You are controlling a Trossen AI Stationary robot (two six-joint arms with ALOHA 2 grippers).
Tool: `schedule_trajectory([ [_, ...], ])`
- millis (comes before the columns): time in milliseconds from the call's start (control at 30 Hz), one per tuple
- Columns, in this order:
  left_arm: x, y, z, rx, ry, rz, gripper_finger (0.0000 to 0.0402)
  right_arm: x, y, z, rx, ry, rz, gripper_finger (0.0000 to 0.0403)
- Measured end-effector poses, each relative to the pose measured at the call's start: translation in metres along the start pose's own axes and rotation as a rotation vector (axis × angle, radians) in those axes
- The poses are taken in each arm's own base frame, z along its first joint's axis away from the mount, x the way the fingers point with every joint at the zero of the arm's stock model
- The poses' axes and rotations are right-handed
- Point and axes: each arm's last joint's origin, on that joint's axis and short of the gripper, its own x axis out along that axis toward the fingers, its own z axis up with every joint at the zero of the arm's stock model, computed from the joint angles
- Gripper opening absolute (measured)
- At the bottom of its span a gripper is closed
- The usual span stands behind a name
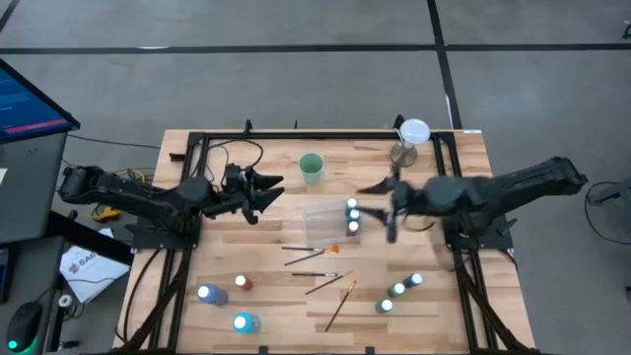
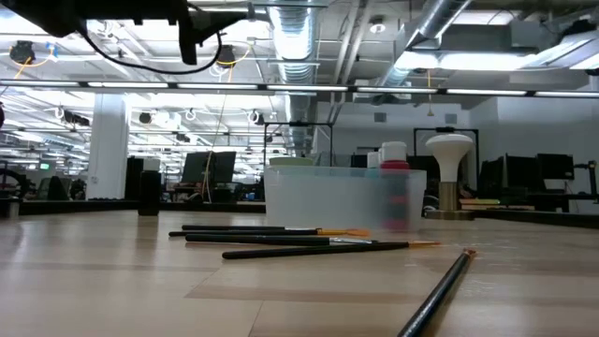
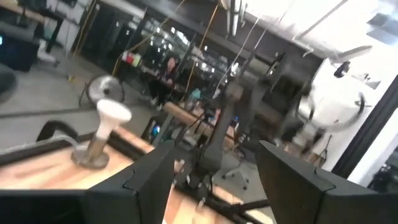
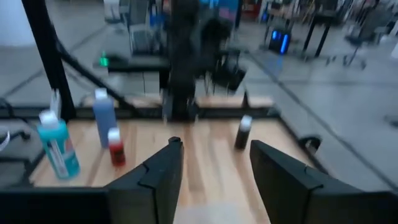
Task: Pick & Place Paint Supplies
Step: Put the black paint bottle into the transparent bin
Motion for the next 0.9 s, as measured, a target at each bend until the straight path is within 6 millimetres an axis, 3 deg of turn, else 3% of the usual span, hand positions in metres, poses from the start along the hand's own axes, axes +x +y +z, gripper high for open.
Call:
schedule_trajectory([
  [200,-0.013,0.01,0.015,-0.026,0.056,0.028,0.0218,-0.069,-0.032,0.03,0.031,-0.142,-0.025,0.017],
  [533,-0.042,0.02,0.046,0.182,0.336,0.379,0.0218,-0.174,-0.074,0.003,0.235,-0.156,-0.056,0.0149],
  [733,-0.048,0.033,0.057,0.344,0.385,0.707,0.0218,-0.203,-0.086,-0.013,0.277,-0.22,-0.049,0.0141],
  [900,-0.051,0.052,0.049,0.277,0.469,0.715,0.0218,-0.211,-0.09,-0.035,0.262,-0.232,-0.065,0.0133],
])
